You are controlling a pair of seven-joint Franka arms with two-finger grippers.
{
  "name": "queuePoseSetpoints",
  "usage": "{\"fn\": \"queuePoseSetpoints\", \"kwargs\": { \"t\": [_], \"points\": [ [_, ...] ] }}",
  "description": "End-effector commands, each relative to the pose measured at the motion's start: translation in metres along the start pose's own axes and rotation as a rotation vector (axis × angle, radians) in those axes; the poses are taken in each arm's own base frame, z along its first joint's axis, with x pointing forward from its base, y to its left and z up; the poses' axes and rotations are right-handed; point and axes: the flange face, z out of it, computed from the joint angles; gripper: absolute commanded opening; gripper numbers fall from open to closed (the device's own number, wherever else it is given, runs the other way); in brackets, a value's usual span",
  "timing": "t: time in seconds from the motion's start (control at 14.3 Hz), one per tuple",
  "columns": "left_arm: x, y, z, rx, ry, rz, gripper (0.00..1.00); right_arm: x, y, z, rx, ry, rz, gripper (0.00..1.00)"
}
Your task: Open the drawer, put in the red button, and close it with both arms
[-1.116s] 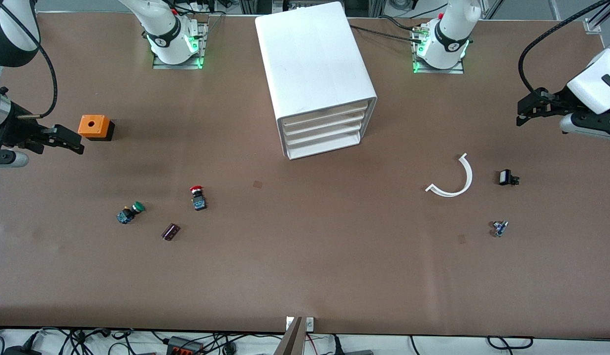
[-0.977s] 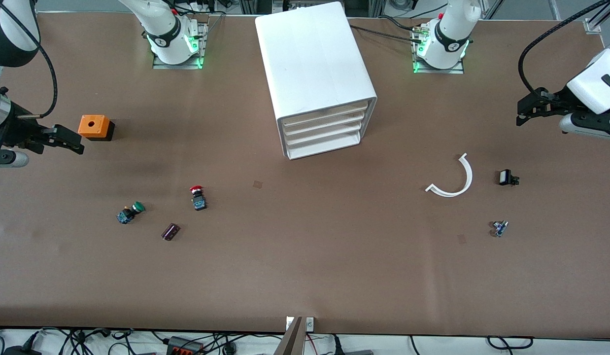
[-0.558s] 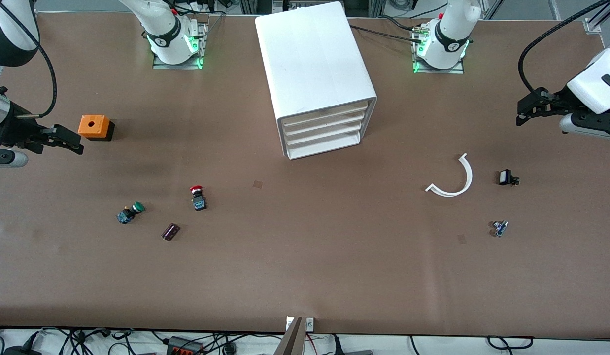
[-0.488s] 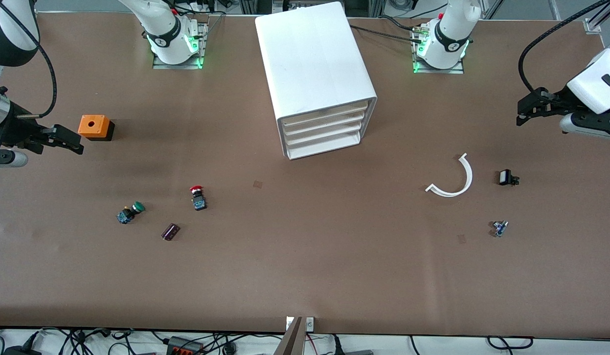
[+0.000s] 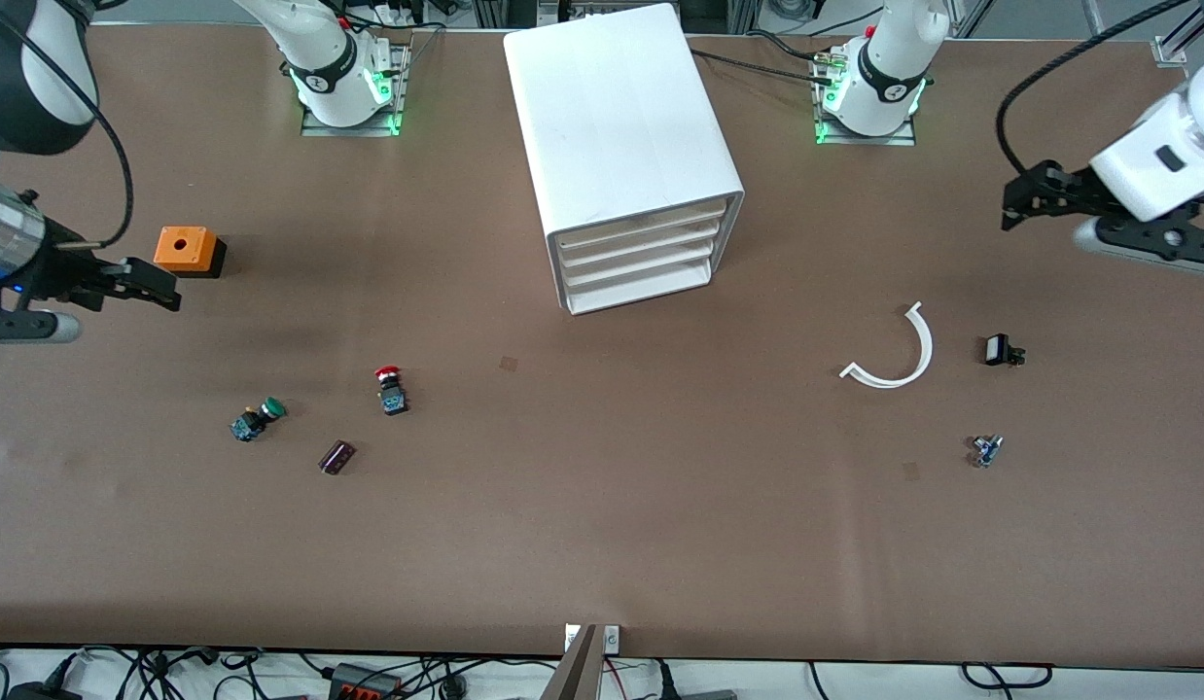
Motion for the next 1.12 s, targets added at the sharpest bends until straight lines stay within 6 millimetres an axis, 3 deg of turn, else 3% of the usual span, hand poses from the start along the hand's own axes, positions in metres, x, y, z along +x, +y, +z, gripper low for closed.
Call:
{"fn": "queuePoseSetpoints", "kwargs": {
  "t": [0.0,0.21,0.35,0.49,0.56,0.77,0.91,1.05],
  "points": [
    [0.003,0.046,0.015,-0.046,-0.128,0.092,1.0,0.016,-0.039,0.034,-0.018,-0.047,-0.074,1.0],
    [0.034,0.076,0.072,-0.209,-0.26,0.148,1.0,0.045,-0.072,0.089,-0.026,-0.074,-0.123,1.0],
    [0.055,0.082,0.11,-0.429,-0.314,0.146,1.0,0.06,-0.084,0.13,-0.026,-0.091,-0.136,1.0],
    [0.075,0.093,0.147,-0.661,-0.353,0.122,1.0,0.072,-0.116,0.169,-0.036,-0.084,-0.177,1.0],
    [0.086,0.098,0.16,-0.725,-0.339,0.115,1.0,0.076,-0.135,0.189,-0.041,-0.084,-0.196,1.0],
    [0.114,0.124,0.216,-0.836,-0.196,0.266,1.0,0.081,-0.166,0.225,-0.048,-0.074,-0.24,1.0],
    [0.122,0.13,0.247,-0.926,-0.108,0.354,1.0,0.085,-0.169,0.249,-0.047,-0.066,-0.258,1.0],
    [0.109,0.138,0.283,-0.97,-0.087,0.367,1.0,0.087,-0.171,0.276,-0.047,-0.064,-0.274,1.0]
  ]
}}
